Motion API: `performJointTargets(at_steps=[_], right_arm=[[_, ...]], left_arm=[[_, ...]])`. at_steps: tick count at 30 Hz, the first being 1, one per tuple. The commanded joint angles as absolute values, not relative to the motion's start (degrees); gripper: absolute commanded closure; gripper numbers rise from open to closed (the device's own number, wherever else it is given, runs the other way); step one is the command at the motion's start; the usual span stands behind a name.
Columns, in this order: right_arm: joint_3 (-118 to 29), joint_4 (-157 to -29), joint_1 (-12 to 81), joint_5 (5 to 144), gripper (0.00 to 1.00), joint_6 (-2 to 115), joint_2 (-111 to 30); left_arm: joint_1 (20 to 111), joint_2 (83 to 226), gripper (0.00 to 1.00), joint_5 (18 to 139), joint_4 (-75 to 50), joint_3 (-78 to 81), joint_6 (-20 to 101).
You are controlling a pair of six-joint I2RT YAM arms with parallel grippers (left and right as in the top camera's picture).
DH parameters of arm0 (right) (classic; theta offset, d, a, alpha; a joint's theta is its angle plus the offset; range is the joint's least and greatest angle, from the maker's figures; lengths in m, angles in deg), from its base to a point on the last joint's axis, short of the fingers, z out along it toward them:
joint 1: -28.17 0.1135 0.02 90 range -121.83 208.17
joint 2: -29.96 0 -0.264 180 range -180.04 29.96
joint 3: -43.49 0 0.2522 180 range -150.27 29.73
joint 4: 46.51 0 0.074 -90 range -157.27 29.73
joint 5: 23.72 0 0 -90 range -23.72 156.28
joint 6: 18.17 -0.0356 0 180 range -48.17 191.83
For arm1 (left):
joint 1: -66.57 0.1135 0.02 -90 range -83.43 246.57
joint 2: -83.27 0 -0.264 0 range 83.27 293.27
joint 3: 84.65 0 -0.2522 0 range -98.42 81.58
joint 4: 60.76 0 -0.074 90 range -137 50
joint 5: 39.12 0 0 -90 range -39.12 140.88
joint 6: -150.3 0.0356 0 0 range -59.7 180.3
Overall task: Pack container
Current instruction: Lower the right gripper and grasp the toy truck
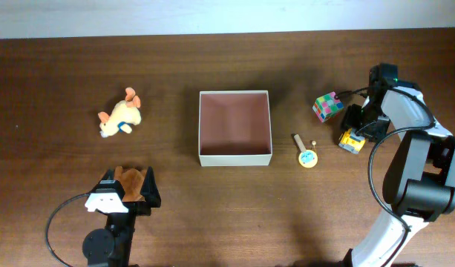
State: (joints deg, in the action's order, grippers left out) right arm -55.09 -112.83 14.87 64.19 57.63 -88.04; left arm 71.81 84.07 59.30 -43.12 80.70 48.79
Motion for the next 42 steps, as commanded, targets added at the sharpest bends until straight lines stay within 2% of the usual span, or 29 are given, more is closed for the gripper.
performJointTargets(at_steps=[1,3,5,10,19,35,42], right_arm=[[-55.8,-113.2,14.6,63.5,0.29,59.4,-88.6],[-55.8,-112.9,14.6,63.4,0.28,60.4,-88.6],[-55.8,-111.8,14.6,63.5,0.17,62.3,-88.6],[-55.8,-110.1,14.6,63.4,0.15,64.1,-88.7],[-54.8,-110.1,14.6,63.0,0.24,64.1,-88.7],[-50.4,-106.5,14.6,63.0,0.25,64.6,-88.7],[-50.3,-106.5,14.6,63.1,0.39,64.5,-88.7]], left_arm=[[71.8,83.6,0.01,60.1,-43.1,81.0,49.7],[71.8,83.6,0.01,60.1,-43.1,81.0,49.7],[71.8,83.6,0.01,60.1,-43.1,81.0,49.7],[71.8,83.6,0.01,60.1,-43.1,81.0,49.7],[71.8,83.6,0.01,60.1,-43.1,81.0,49.7],[71.8,83.6,0.01,60.1,-43.1,81.0,49.7],[71.8,83.6,0.01,60.1,-43.1,81.0,49.7]])
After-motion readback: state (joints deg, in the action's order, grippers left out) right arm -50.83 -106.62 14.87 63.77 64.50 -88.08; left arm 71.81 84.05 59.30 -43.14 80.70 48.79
